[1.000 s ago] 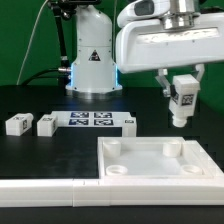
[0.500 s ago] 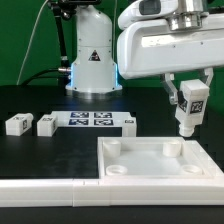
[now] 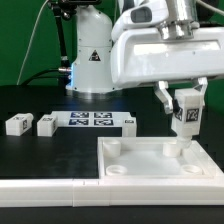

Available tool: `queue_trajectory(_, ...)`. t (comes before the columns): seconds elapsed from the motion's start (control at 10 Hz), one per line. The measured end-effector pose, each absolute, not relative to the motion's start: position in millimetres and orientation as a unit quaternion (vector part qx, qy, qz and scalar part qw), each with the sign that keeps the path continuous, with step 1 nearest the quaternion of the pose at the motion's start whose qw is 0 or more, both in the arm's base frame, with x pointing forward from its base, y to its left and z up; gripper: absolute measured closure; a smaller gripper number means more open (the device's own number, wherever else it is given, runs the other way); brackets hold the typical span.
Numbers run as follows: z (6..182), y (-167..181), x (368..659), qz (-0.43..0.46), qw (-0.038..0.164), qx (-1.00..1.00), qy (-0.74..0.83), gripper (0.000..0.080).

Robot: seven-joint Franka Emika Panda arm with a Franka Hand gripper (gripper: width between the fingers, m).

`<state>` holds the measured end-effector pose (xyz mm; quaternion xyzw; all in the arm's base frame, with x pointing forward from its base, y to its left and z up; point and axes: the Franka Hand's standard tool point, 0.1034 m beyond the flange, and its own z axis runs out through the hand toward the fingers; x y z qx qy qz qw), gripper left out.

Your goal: Assemble one leg

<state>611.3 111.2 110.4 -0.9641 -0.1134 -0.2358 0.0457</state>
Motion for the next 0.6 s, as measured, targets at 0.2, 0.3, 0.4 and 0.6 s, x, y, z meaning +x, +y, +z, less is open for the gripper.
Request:
queue_trajectory(0.2,106.1,112,626,-0.239,0.048,-0.963,-0.11,0.0509)
queue_trajectory(0.3,101.4,113,628,-0.239,0.049,-0.964,-0.109,0.0509)
queue_trajectory(0.4,95.1,116,628,-0.236,0.05,-0.964,-0.11,0.0509)
queue_trajectory(0.6,85.0,118,626,-0.23,0.052,-0.966,-0.11,0.0509)
